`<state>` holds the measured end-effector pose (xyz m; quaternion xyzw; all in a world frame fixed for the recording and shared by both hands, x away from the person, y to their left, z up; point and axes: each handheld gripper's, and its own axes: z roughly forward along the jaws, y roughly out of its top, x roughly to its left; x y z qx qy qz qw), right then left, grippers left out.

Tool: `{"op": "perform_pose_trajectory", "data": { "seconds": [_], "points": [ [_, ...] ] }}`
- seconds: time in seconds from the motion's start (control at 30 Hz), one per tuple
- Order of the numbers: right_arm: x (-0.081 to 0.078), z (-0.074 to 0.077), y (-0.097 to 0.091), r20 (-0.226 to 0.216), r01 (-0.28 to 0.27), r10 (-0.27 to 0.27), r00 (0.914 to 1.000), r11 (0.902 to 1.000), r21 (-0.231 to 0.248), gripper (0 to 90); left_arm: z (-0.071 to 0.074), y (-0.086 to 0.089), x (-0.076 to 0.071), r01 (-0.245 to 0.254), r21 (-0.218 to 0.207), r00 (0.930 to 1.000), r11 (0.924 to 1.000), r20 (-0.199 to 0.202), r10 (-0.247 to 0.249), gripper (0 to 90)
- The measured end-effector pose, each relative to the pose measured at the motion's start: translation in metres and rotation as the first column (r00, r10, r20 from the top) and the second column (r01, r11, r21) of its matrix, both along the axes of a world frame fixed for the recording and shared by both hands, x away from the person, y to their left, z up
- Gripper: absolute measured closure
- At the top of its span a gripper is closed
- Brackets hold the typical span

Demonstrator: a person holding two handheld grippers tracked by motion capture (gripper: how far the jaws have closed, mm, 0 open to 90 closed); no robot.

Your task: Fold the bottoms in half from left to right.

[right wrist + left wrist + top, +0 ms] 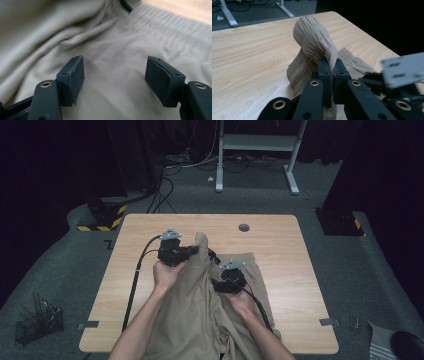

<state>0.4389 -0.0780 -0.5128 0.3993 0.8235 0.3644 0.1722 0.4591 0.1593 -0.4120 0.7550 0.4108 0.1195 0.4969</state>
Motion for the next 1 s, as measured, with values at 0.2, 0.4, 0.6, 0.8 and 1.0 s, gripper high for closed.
{"op": "perform_pose_trajectory", "data": {
  "seconds": [0.2, 0.4, 0.6, 0.8, 1.0],
  "points": [
    [-0.020, 0.015, -0.050, 0.039, 0.004, -0.001, 0.9992, 0.9969, -0.079, 33.0, -0.003, -0.005, 0.001, 0.005, 0.001, 1.0000, 1.0000, -0.001, -0.005, 87.4],
    [-0.020, -0.007, -0.077, -0.032, 0.030, -0.031, 0.9990, 0.9988, -0.039, 33.4, -0.005, -0.014, 0.001, 0.023, 0.007, 0.9997, 0.9997, -0.004, -0.023, 87.4],
    [-0.020, -0.010, -0.073, -0.005, 0.024, -0.024, 0.9997, 0.9994, -0.024, 33.5, -0.005, -0.026, 0.002, 0.037, 0.019, 0.9993, 0.9991, 0.000, -0.037, 87.4],
    [-0.016, -0.010, -0.068, -0.004, 0.017, -0.017, 0.9998, 0.9996, -0.023, 33.6, 0.002, -0.030, 0.008, 0.047, 0.012, 0.9988, 0.9988, -0.007, -0.047, 87.4],
    [-0.015, -0.010, -0.067, -0.009, 0.016, -0.016, 0.9998, 0.9997, -0.020, 33.6, 0.005, -0.053, 0.009, 0.090, 0.040, 0.9959, 0.9951, -0.004, -0.090, 87.4]
  ]
}}
